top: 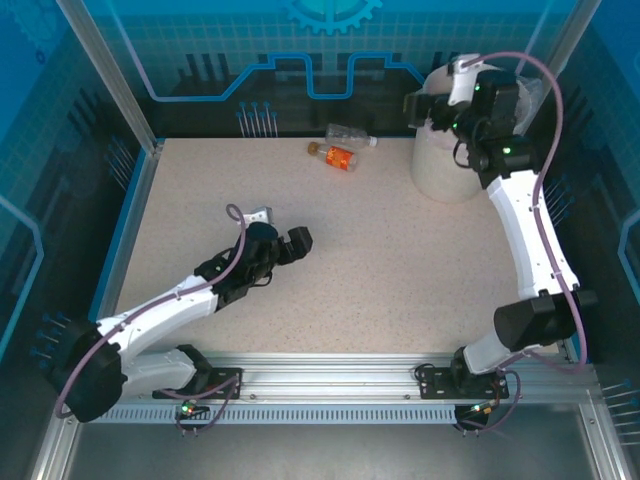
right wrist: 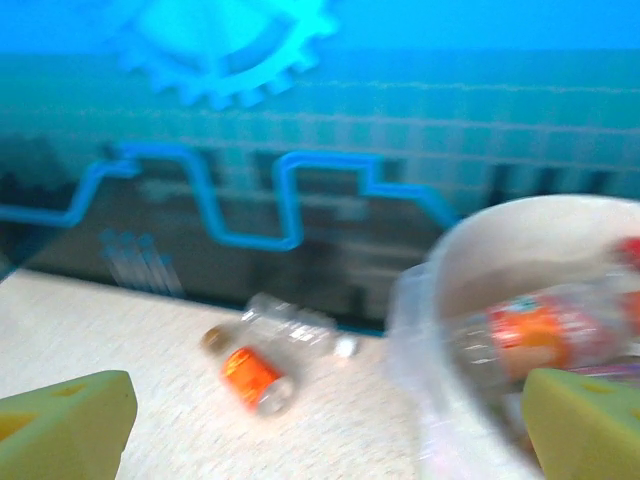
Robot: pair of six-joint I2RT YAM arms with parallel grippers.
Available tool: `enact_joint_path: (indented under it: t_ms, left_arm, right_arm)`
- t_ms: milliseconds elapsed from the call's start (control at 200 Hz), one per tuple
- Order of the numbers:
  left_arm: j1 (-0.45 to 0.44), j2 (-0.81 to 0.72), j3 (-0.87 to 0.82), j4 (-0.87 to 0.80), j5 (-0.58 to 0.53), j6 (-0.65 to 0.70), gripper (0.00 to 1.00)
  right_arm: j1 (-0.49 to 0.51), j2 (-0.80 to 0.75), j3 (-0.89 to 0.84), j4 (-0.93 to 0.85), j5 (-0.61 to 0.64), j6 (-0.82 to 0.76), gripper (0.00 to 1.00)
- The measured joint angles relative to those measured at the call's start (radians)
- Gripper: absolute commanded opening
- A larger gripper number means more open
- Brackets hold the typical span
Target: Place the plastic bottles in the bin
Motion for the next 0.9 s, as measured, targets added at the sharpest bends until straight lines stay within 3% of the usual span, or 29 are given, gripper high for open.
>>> enact_joint_path:
  t_ms: [335,675,900]
  left_arm:
    - [0.066,0.309,0.335,-0.167,0.032,-0.039,0.99]
    - [0.110,0.723,0.808,-0.293,0.048,-0.091,0.99]
    - [0.119,0.951,1.106,-0.325,0.049,-0.138,0.99]
  right_arm:
    - [0.233,-0.192,-0.450,0.086,-0.148,-0.003,1.00]
    - [0.250,-0.378,-0.726,0.147,-0.082,0.206,1.00]
    - [0.251,-0.487,-0.794,0.139,-0.022,0.264,1.00]
